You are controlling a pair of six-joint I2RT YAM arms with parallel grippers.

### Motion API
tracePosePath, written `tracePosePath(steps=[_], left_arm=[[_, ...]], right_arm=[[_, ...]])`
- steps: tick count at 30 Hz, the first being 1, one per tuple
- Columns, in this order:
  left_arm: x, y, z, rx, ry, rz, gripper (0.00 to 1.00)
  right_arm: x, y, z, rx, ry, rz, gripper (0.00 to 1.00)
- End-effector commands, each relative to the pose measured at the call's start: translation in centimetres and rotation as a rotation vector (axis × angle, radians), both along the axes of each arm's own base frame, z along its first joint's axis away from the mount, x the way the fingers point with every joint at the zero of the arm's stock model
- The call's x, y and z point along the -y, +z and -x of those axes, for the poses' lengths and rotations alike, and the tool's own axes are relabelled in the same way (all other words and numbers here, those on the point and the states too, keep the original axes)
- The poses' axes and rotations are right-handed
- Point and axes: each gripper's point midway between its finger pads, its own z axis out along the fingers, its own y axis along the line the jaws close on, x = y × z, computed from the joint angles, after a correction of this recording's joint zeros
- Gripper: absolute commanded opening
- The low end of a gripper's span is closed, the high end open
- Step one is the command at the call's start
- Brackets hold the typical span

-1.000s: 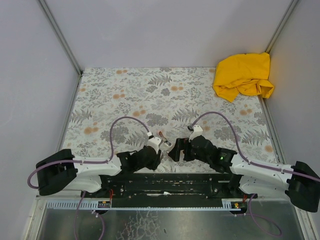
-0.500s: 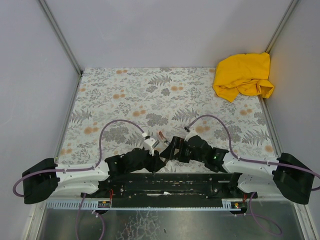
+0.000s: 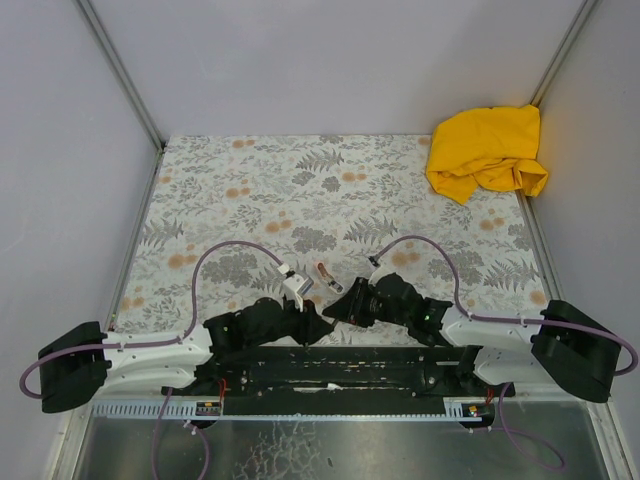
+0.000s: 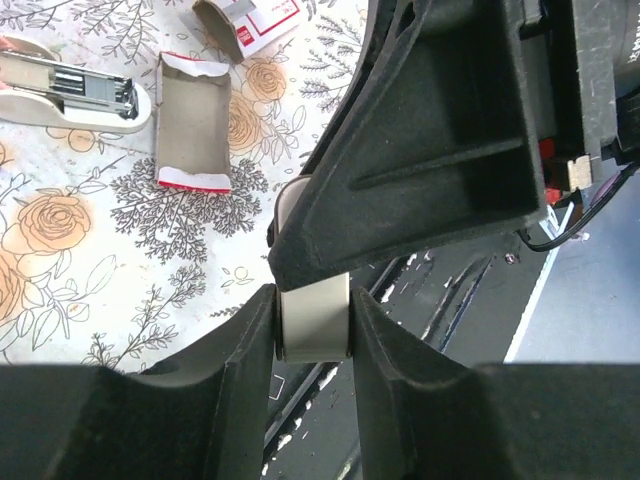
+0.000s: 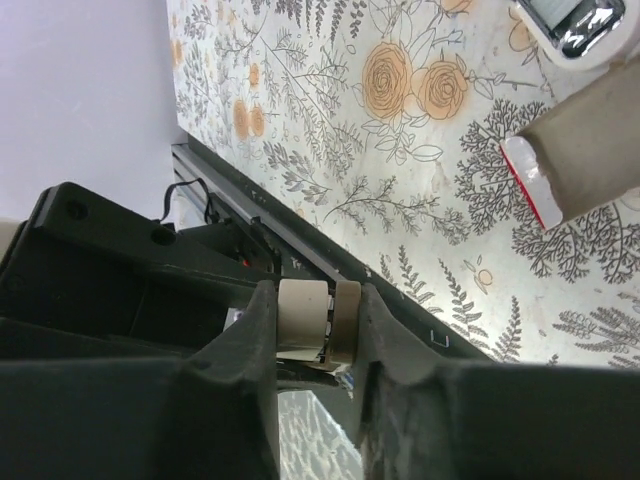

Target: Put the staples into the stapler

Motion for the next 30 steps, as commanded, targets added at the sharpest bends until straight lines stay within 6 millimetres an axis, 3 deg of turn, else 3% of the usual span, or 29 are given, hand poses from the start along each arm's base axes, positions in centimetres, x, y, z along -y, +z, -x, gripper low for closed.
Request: tracePosePath(steps=[1, 7, 8, 10, 11, 13, 16, 19, 26, 30], left_arm=[[1.2, 2.8, -0.2, 0.032, -0.005, 0.115, 0.0], [1.3, 2.7, 0.0, 0.022, -0.013, 0.109, 0.0], [1.3, 2.8, -0.1, 0.021, -0.01, 0.108, 0.0], [1.2, 2.8, -0.2, 0.017, 0.003, 0.102, 0.0], [1.1, 2.8, -0.4, 0.015, 0.013, 0.095, 0.0], [0.7, 2.7, -0.8, 0.011, 0.045, 0.077, 0.0], [-0.3, 2.2, -1.8, -0.002, 0.128, 0.035, 0.0], [-2.3, 1.2, -3.6, -0.005, 0.258, -0.056, 0.0], [-10.3, -0.2, -11.6, -0.052, 0.599, -0.216, 0.0], [-13.3, -0.2, -15.4, -0.04, 0.683, -0.288, 0.0]], right_arm=[[0.1, 1.4, -0.5, 0.035, -0.031, -0.049, 0.0], [0.6, 1.9, -1.1, 0.071, -0.064, -0.048, 0.0], [0.7, 2.0, -1.3, 0.085, -0.067, -0.04, 0.09], [1.3, 1.9, -1.6, 0.111, -0.074, 0.007, 0.56], [1.7, 1.8, -1.8, 0.126, -0.085, 0.037, 0.76], [2.7, 2.1, -2.4, 0.169, -0.11, 0.091, 0.93], [4.5, 2.9, -3.4, 0.244, -0.151, 0.177, 1.0], [6.3, 3.3, -4.3, 0.309, -0.172, 0.268, 0.99], [8.2, 3.6, -5.6, 0.374, -0.172, 0.369, 0.99], [8.0, 3.4, -5.5, 0.378, -0.152, 0.378, 0.99]])
